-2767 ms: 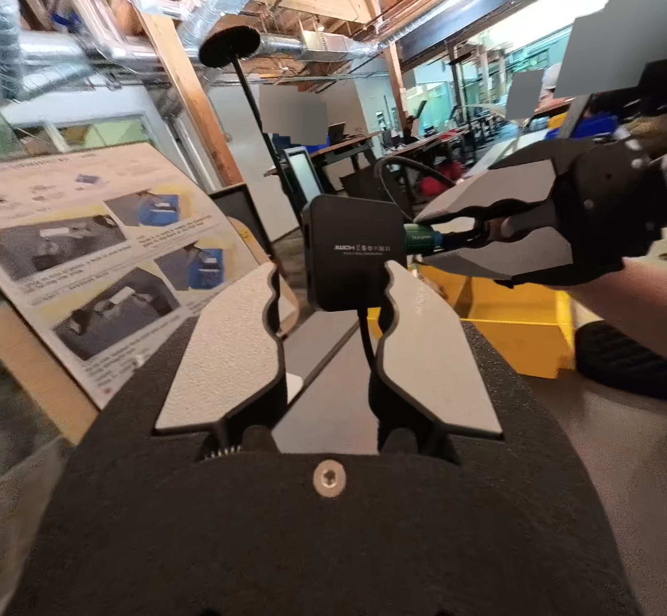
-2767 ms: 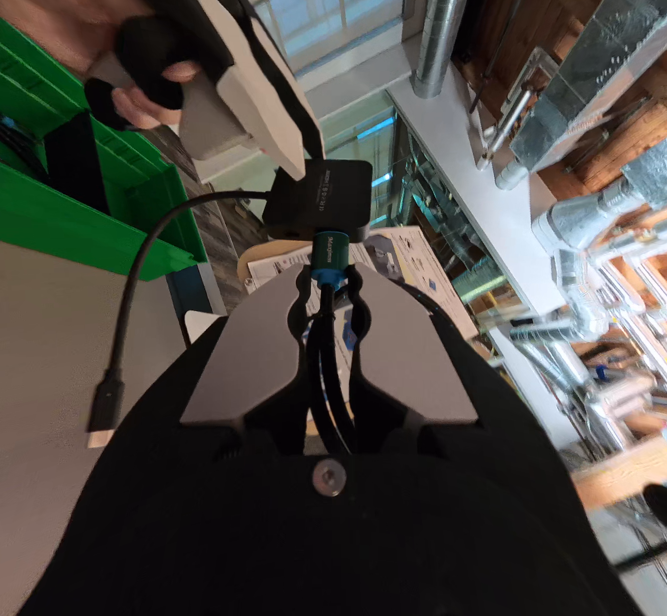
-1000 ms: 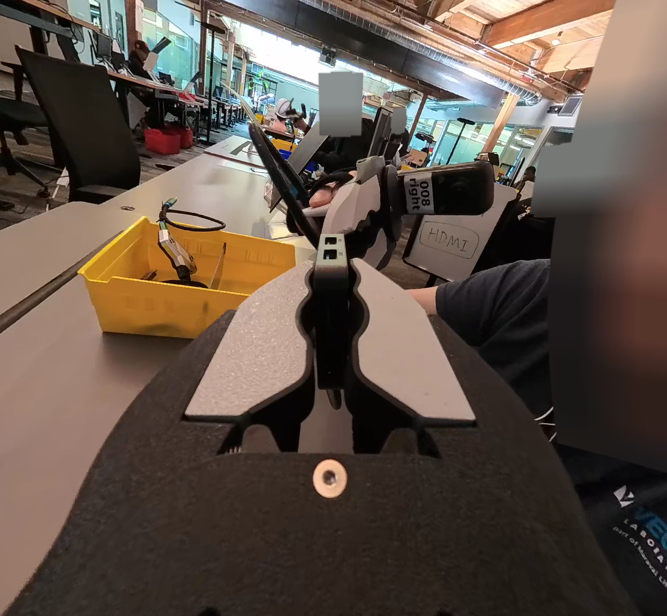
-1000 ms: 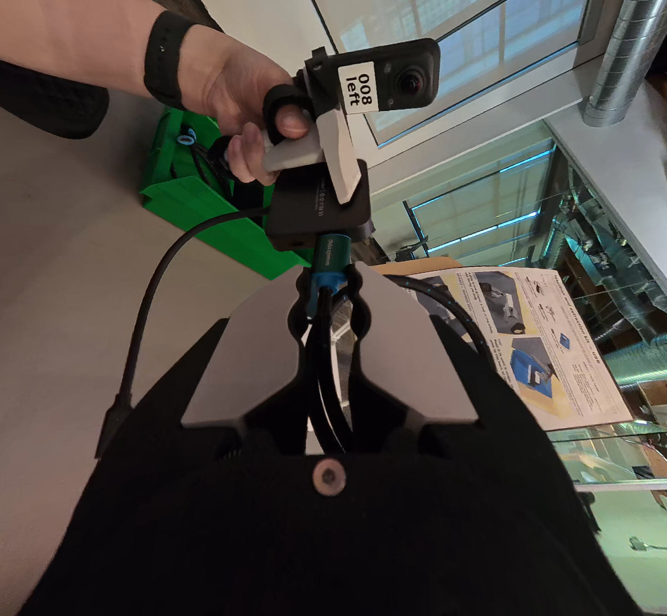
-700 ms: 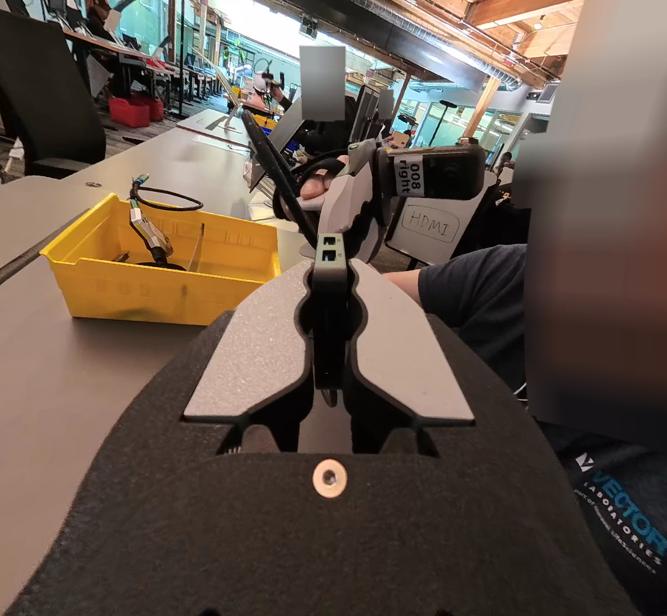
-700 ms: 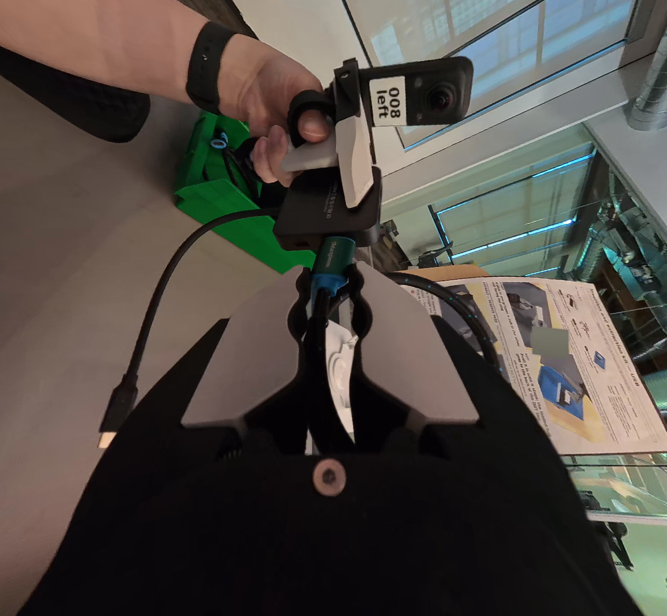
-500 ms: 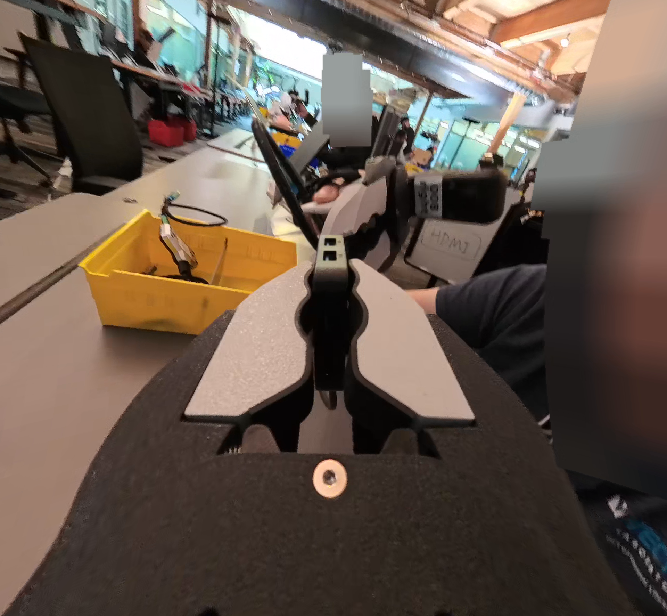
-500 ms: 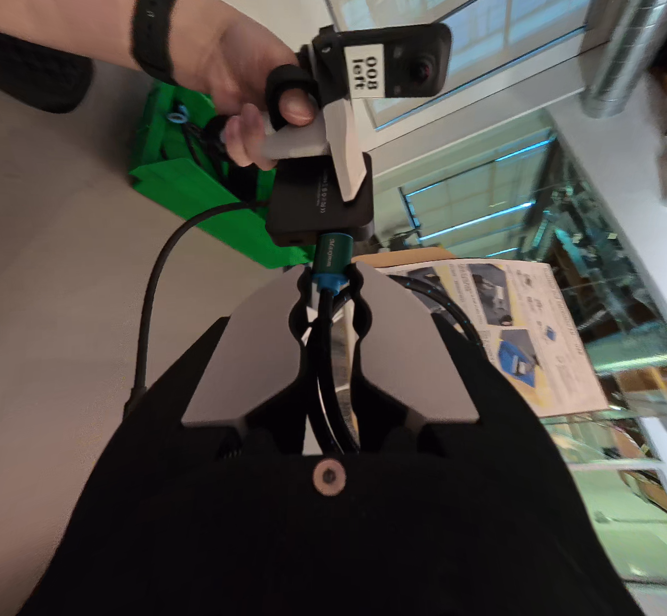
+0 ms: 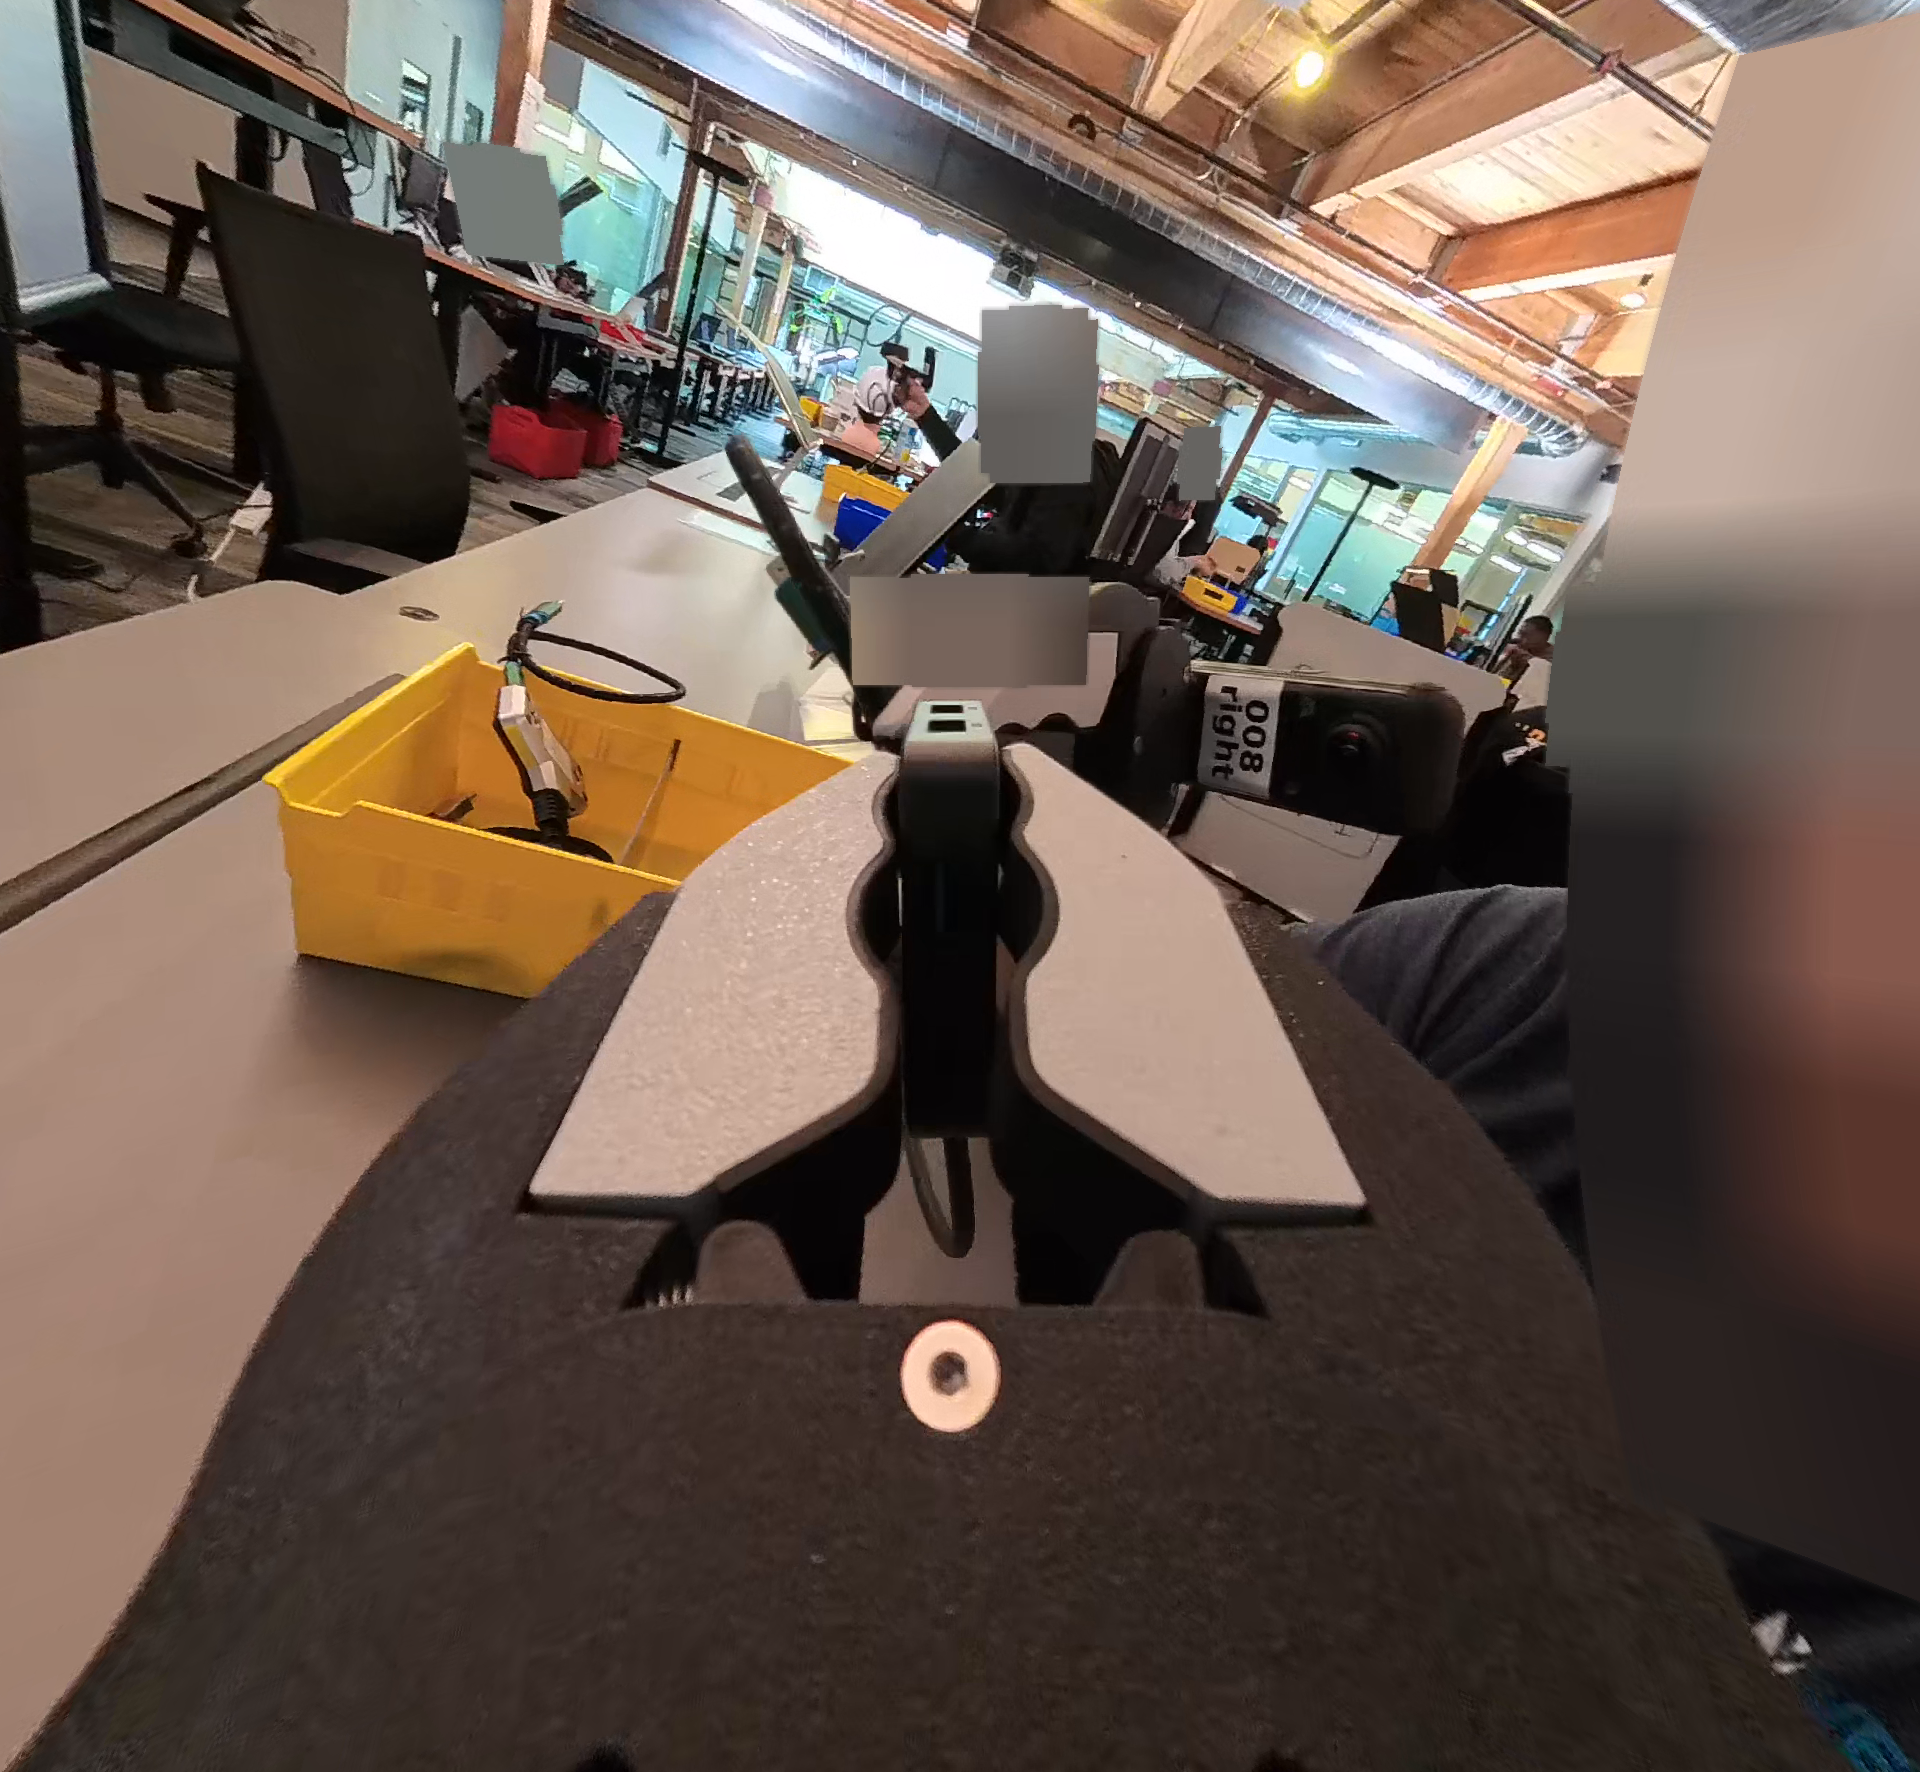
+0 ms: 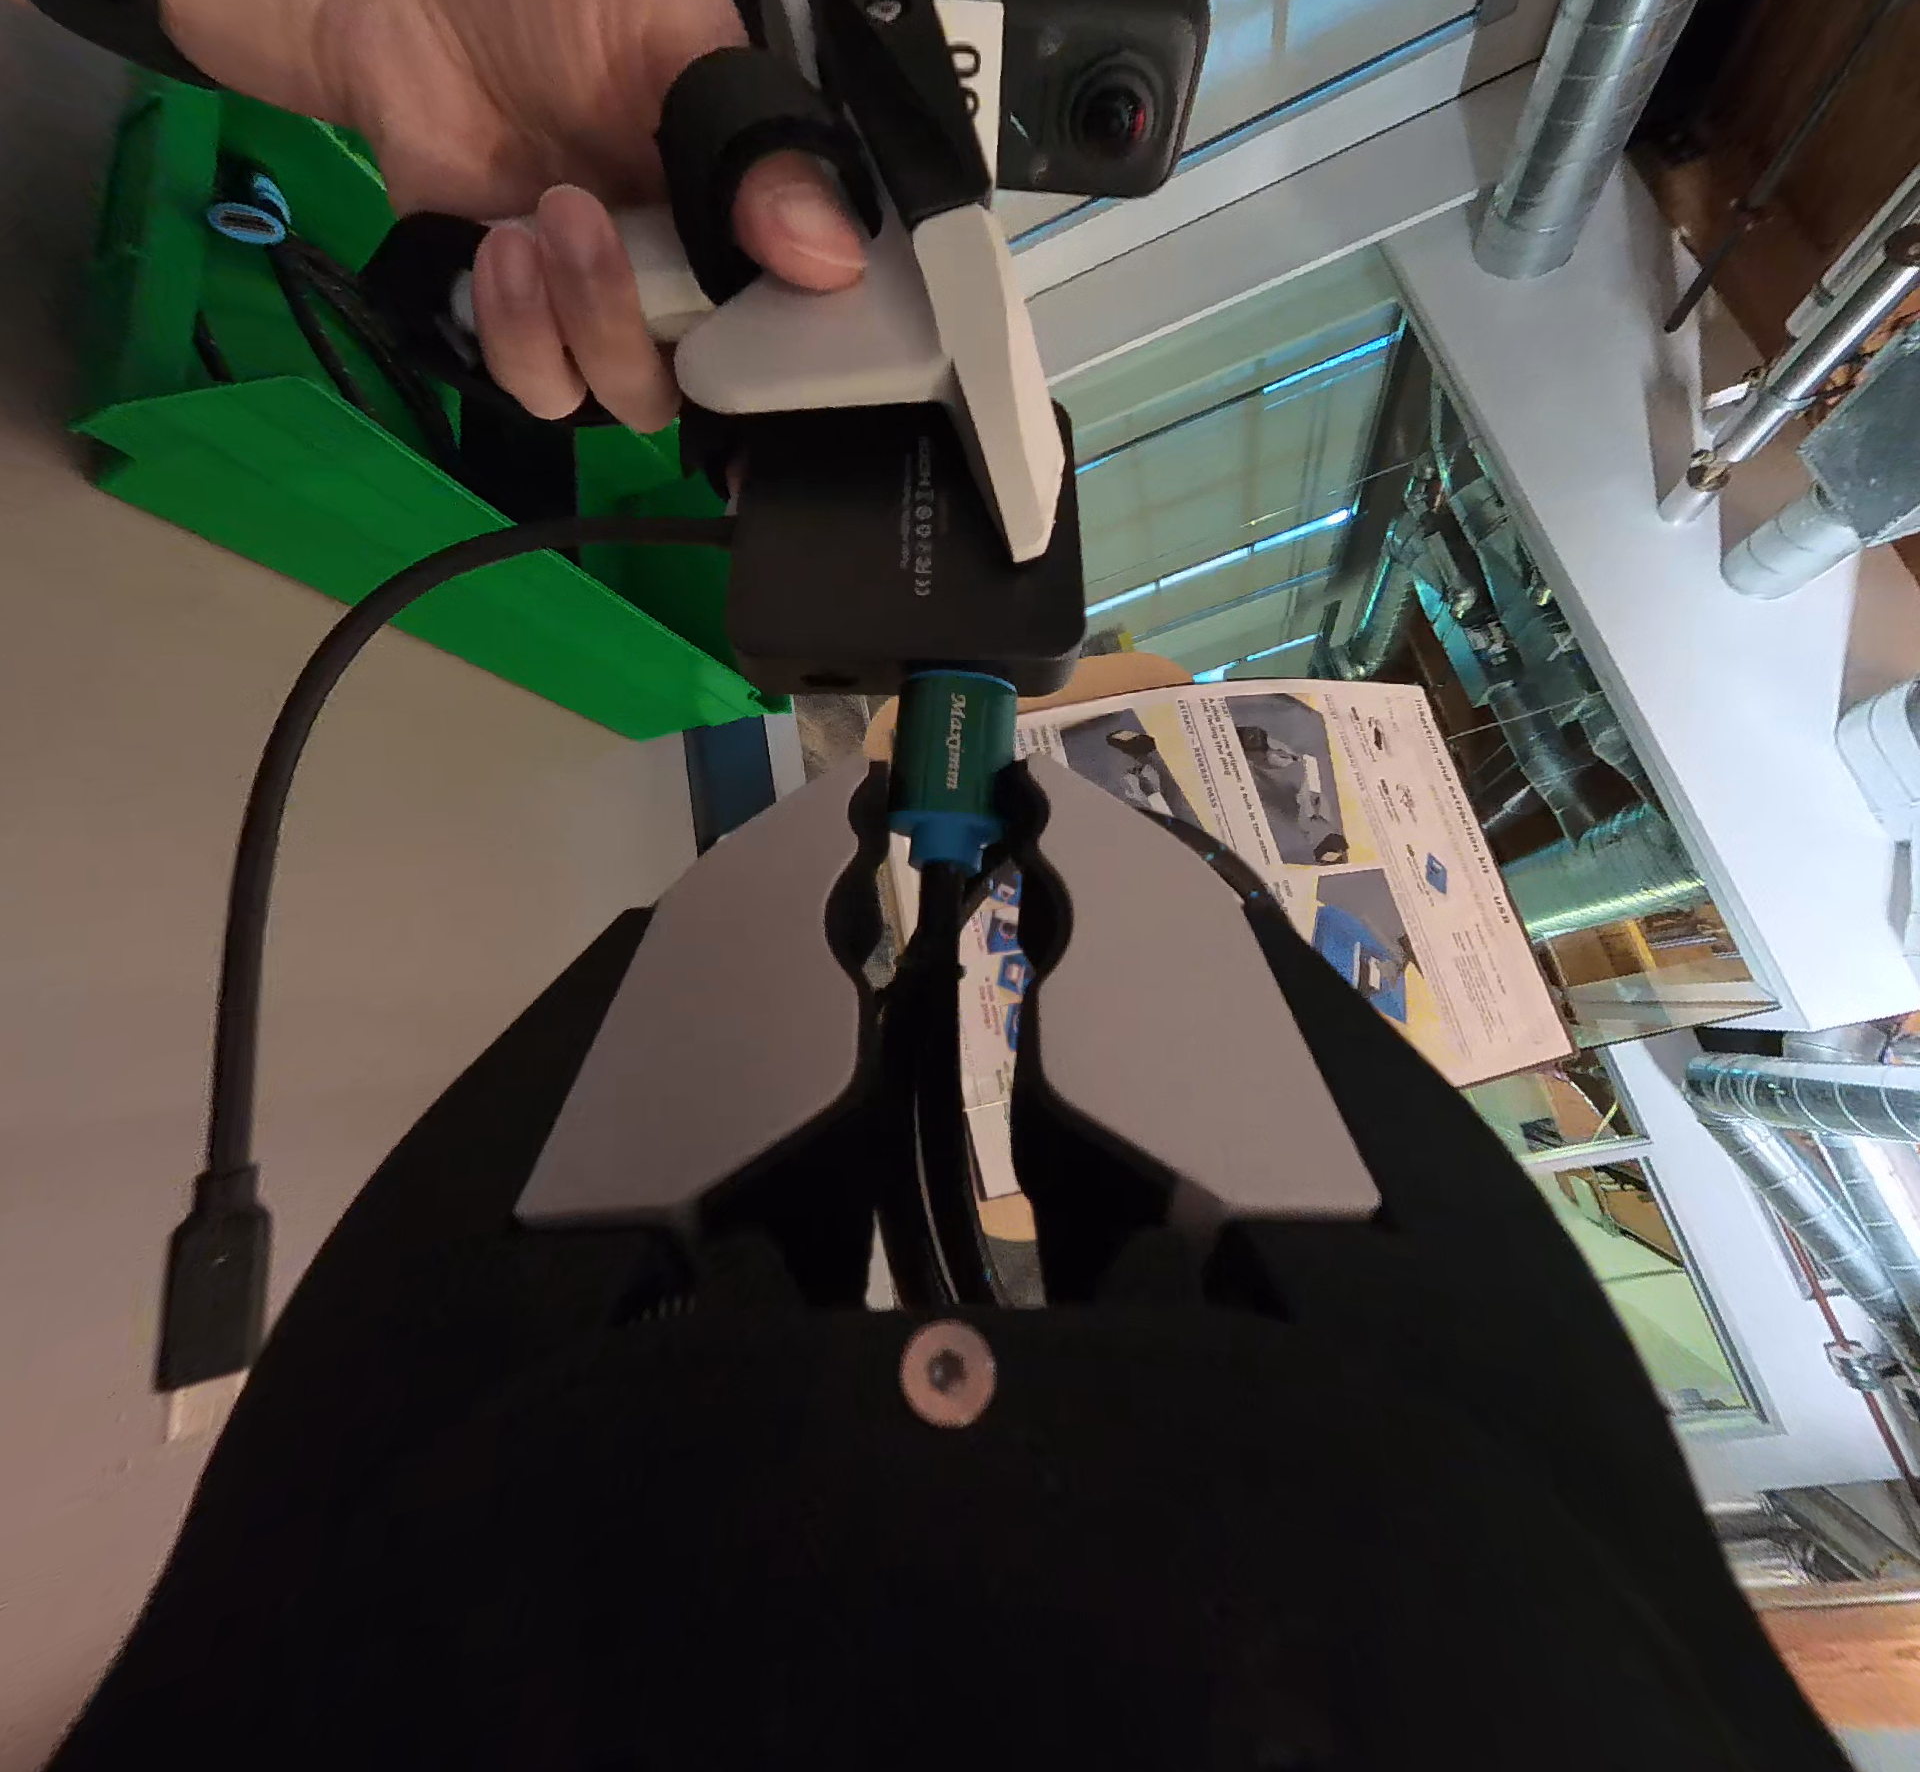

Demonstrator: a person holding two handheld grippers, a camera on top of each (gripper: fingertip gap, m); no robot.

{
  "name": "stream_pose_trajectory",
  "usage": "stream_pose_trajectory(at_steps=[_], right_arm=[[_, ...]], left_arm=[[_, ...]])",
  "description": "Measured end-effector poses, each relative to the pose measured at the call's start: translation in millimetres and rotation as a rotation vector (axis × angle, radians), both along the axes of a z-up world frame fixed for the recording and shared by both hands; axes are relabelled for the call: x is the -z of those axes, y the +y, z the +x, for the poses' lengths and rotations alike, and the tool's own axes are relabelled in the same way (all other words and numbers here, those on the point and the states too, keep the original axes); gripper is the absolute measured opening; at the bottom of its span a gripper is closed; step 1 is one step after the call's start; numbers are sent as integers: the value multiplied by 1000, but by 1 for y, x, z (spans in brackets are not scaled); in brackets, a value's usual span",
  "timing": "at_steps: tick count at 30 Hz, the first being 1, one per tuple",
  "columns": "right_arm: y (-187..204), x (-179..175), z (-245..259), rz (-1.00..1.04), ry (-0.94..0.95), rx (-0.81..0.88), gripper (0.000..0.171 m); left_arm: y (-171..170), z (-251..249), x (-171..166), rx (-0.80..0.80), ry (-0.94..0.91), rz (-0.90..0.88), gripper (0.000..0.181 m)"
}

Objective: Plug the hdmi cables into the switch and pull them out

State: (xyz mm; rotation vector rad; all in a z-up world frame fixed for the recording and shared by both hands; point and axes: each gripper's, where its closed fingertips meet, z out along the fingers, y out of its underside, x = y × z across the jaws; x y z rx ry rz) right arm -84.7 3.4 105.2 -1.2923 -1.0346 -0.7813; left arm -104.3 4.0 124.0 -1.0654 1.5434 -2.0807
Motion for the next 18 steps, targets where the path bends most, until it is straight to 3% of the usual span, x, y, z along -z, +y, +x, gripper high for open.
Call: stream_pose_trajectory(at_steps=[8,18], right_arm=[[-5,13,4,-122,-47,39,21],[6,6,5,-74,62,57,21]], left_arm=[[-4,5,11,10,42,20,14],[7,8,1,-47,-4,-55,14]])
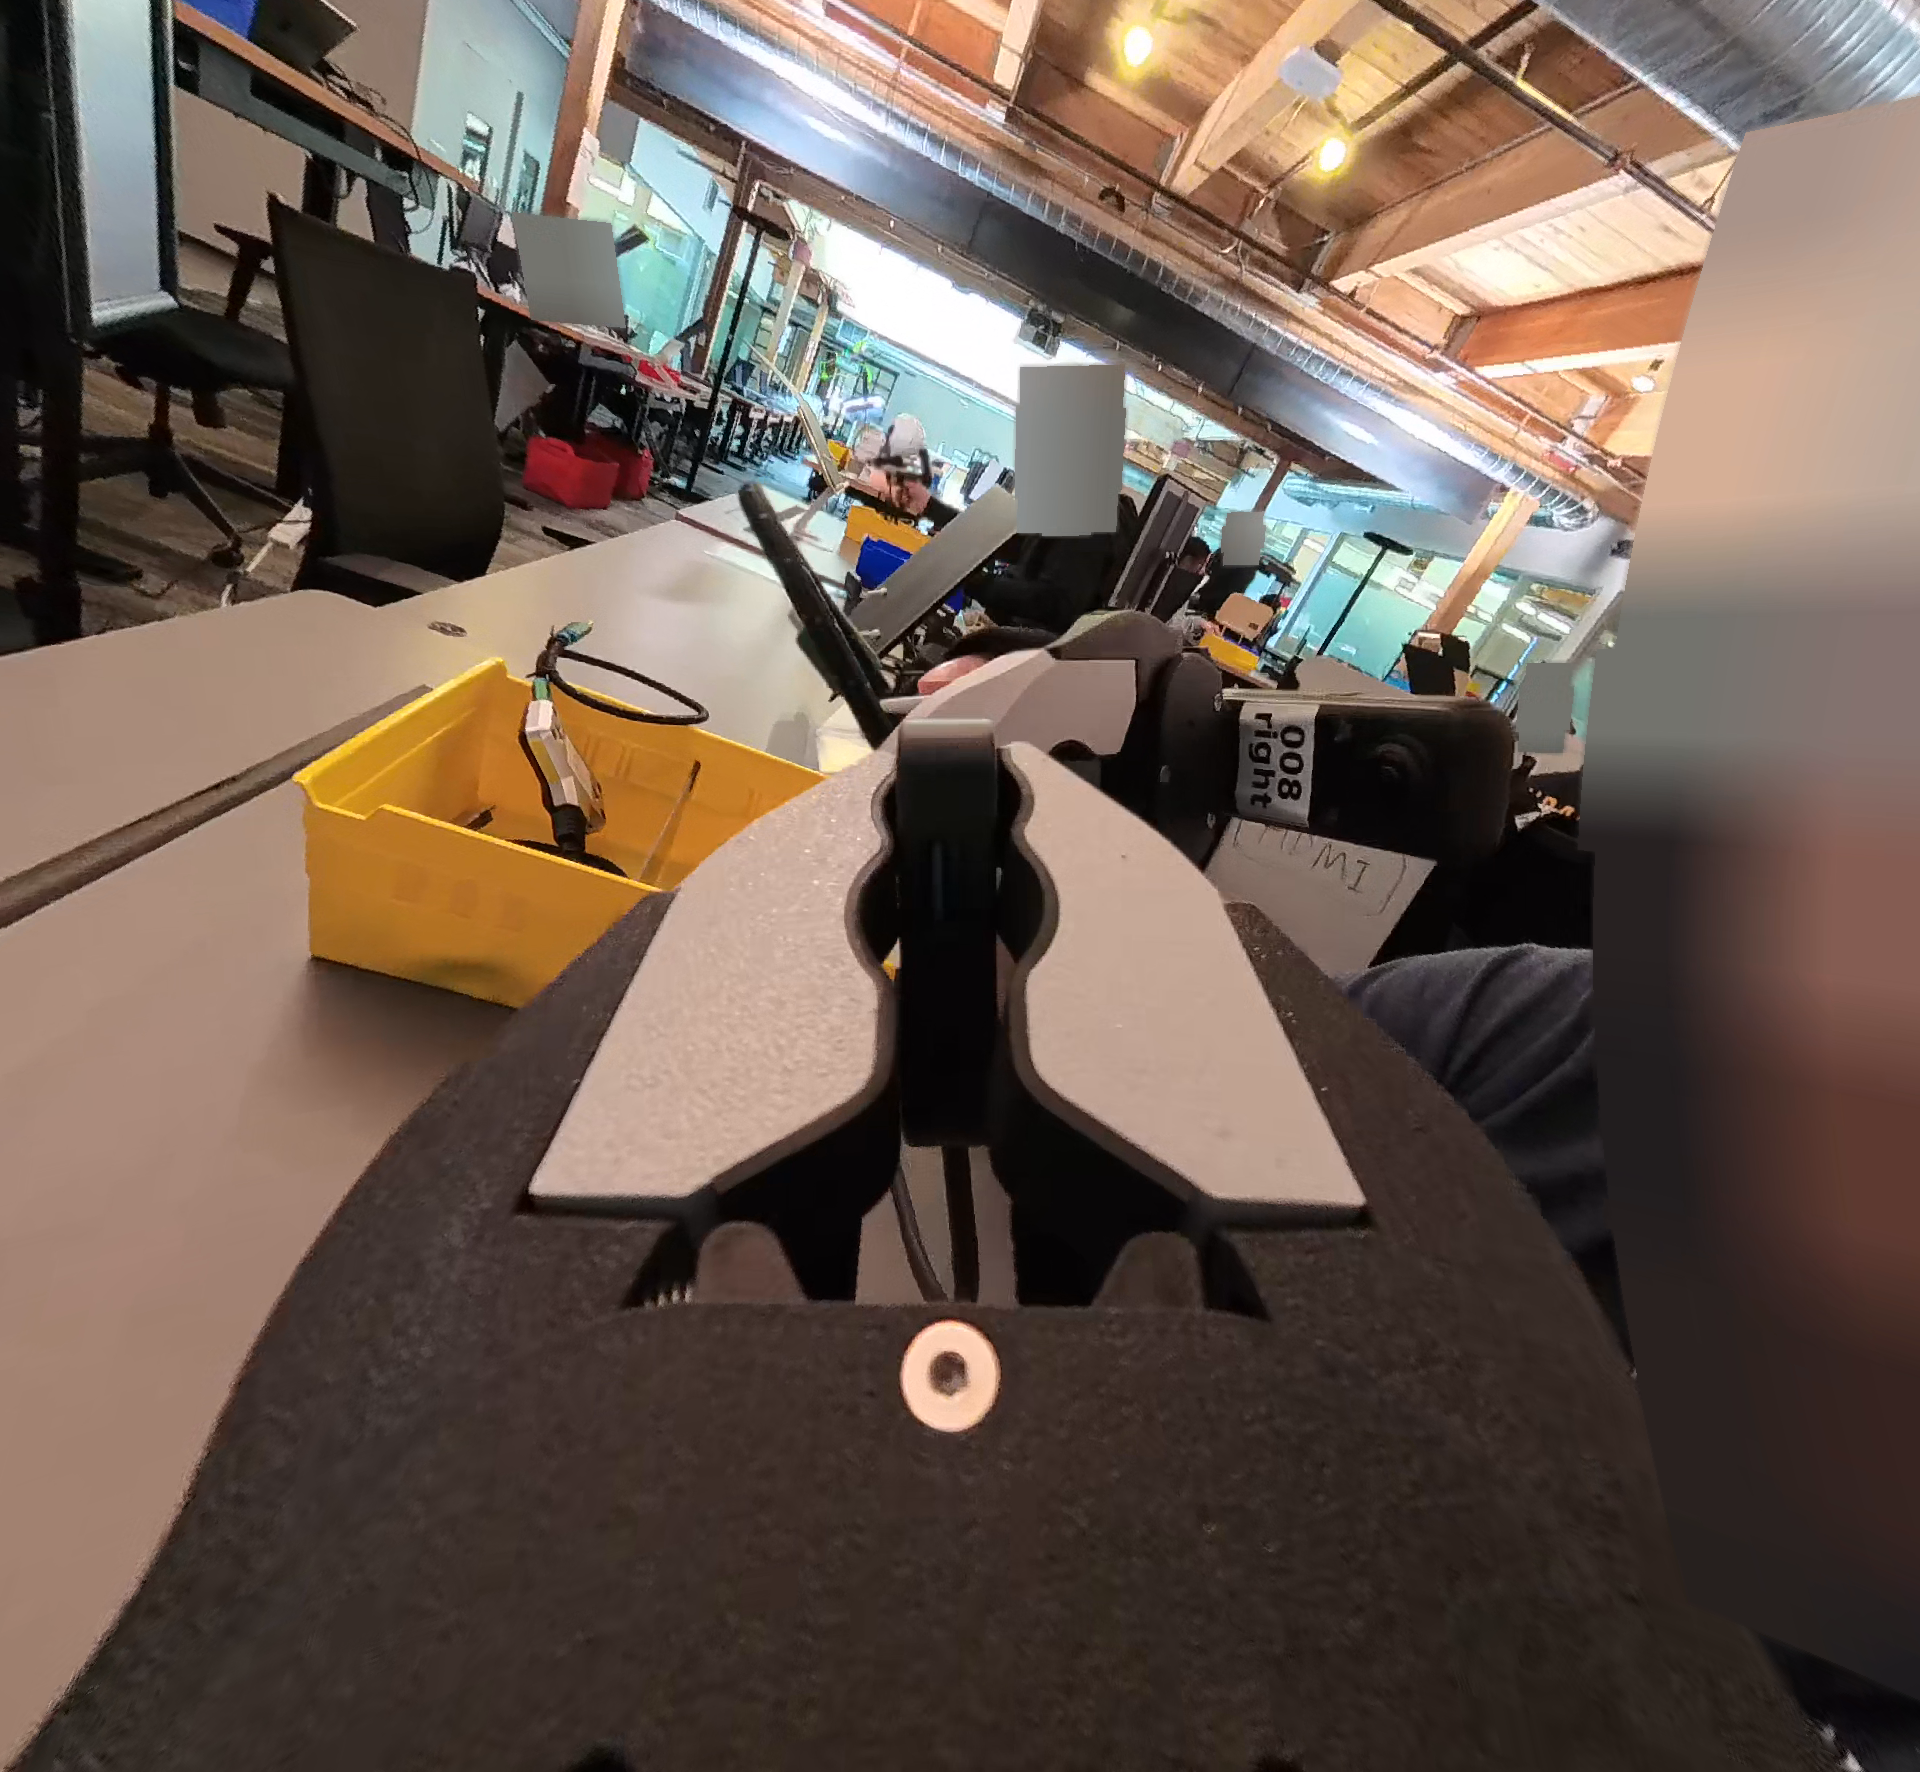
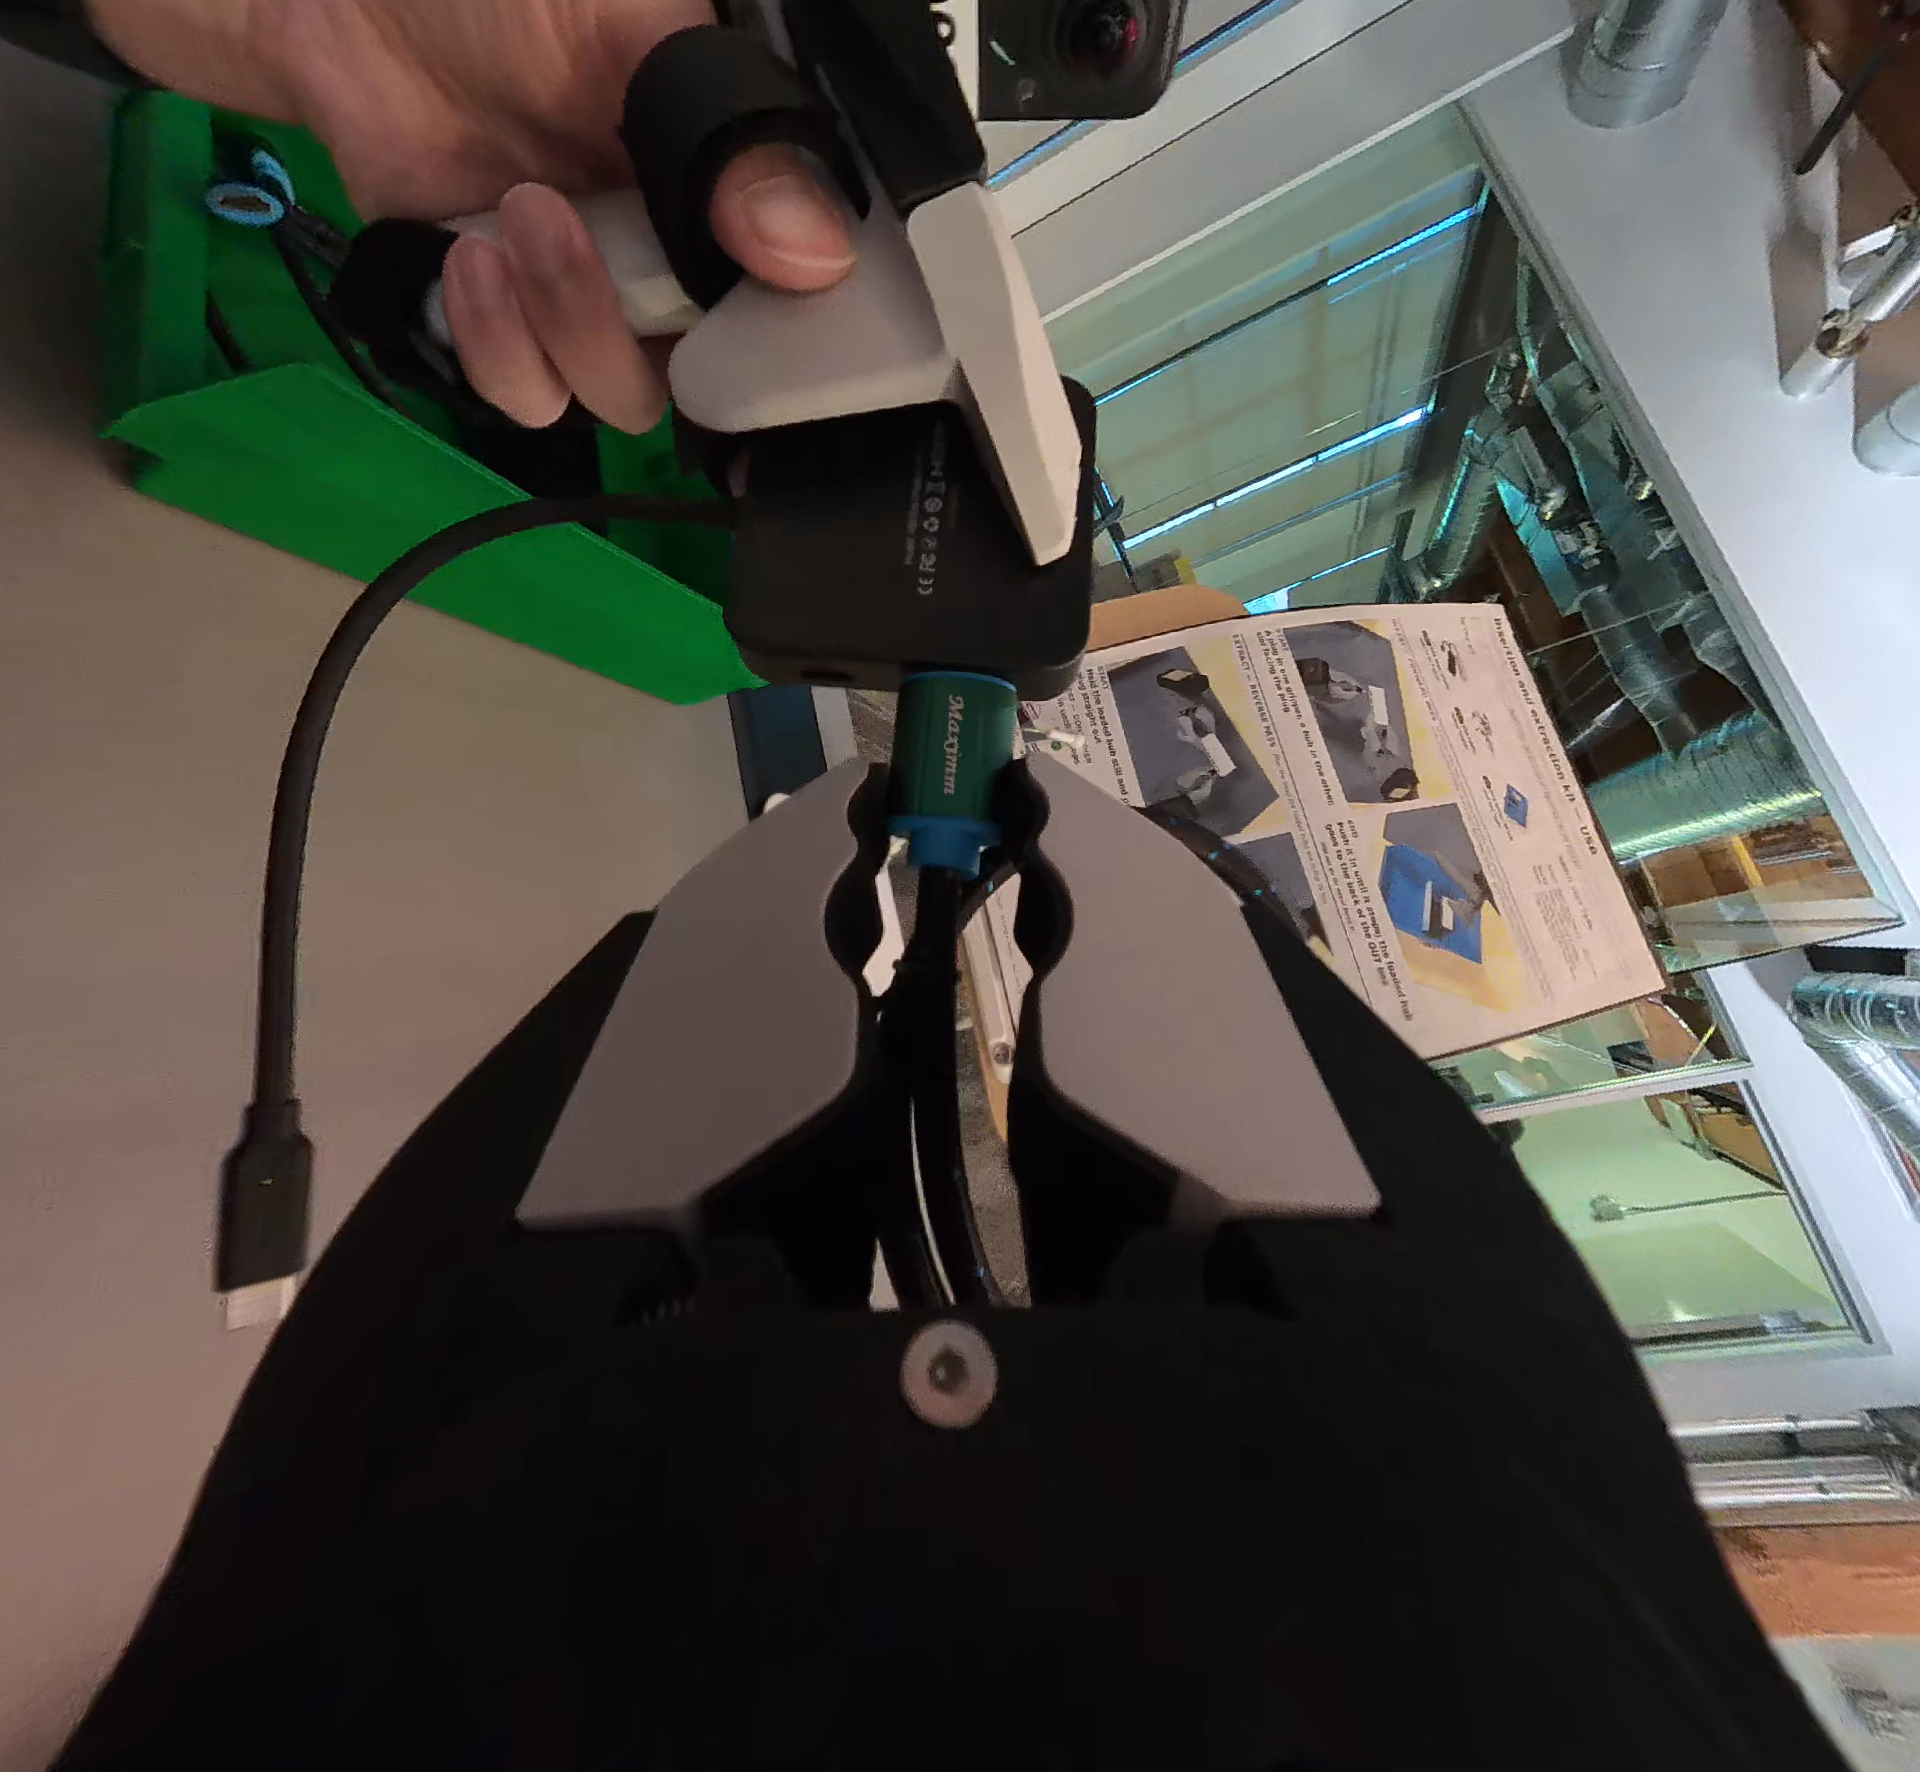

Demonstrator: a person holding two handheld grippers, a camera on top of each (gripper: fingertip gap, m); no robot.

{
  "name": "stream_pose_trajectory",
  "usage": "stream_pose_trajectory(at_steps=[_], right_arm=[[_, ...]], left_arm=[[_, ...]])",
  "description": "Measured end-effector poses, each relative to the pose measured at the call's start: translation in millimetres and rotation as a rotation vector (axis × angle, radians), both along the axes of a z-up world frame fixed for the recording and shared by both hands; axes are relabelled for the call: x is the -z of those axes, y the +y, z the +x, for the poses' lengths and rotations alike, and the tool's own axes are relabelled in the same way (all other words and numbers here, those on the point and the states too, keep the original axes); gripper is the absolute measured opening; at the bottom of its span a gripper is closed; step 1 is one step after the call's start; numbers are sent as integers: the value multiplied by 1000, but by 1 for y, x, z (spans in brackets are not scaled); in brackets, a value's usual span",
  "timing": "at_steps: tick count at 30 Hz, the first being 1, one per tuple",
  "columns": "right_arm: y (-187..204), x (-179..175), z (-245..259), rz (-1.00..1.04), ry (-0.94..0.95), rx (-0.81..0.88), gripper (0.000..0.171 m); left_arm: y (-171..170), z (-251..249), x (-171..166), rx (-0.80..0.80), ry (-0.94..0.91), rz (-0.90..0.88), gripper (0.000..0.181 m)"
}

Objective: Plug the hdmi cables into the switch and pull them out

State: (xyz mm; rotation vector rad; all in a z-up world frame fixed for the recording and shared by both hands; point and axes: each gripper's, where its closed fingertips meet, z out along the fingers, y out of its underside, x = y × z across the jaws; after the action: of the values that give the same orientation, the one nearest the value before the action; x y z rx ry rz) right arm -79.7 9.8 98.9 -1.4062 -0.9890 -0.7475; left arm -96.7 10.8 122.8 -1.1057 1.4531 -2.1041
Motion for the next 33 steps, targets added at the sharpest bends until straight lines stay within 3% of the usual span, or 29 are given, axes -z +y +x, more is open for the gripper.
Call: stream_pose_trajectory(at_steps=[14,22,29,33], right_arm=[[12,9,9,-27,46,60,21],[3,-10,4,80,81,-20,24],[5,-5,3,-67,368,-142,34],[15,6,-1,-134,484,-120,29]], left_arm=[[12,10,4,-60,-4,-61,14],[26,-5,-14,-82,-50,-58,14],[38,-14,-24,-142,-81,-45,14],[45,-9,-21,-201,-72,-45,14]])
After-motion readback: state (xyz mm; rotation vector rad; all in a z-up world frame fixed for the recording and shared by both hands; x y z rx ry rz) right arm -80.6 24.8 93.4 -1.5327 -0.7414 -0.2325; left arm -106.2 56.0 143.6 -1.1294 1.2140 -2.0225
